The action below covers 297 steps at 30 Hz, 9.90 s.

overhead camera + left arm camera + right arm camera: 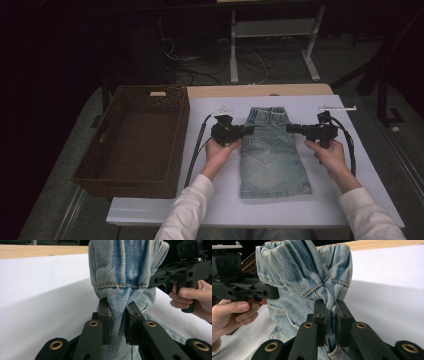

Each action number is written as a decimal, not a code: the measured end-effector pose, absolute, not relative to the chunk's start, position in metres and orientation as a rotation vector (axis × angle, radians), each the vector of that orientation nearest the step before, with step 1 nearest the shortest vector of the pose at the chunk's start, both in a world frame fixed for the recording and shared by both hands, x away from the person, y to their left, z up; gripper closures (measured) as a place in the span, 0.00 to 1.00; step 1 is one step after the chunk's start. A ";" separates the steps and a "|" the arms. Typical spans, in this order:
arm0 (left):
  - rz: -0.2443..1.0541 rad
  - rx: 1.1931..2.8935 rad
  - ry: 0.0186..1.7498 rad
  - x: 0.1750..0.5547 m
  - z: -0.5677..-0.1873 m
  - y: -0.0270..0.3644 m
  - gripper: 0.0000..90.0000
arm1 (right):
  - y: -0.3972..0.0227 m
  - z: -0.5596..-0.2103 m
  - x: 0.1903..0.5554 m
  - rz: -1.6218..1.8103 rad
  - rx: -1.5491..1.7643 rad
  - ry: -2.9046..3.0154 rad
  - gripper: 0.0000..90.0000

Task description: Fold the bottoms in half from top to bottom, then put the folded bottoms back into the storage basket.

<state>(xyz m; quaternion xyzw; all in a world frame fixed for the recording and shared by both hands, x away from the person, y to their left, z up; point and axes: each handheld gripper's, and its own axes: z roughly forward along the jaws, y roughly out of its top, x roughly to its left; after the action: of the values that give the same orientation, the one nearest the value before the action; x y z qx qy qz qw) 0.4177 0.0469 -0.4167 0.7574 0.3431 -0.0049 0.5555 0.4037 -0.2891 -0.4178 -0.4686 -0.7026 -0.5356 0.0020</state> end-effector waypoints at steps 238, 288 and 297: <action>-0.238 2.060 0.749 0.315 -0.421 0.073 0.46 | -0.250 -0.437 0.296 -1.310 -1.080 -2.321 0.99; -0.183 2.022 0.758 0.374 -0.405 0.066 0.25 | -0.311 -0.416 0.278 -1.490 -1.660 -2.169 0.00; -0.168 2.001 0.831 0.392 -0.419 0.068 0.25 | -0.301 -0.418 0.275 -1.473 -1.670 -2.192 0.00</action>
<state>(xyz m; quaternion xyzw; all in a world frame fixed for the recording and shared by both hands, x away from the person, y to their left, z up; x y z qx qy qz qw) 0.3922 0.0679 -0.4186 0.8149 0.3385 -0.0683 0.4655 0.2745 -0.3010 -0.4177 -0.5345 -0.7015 -0.4714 0.0084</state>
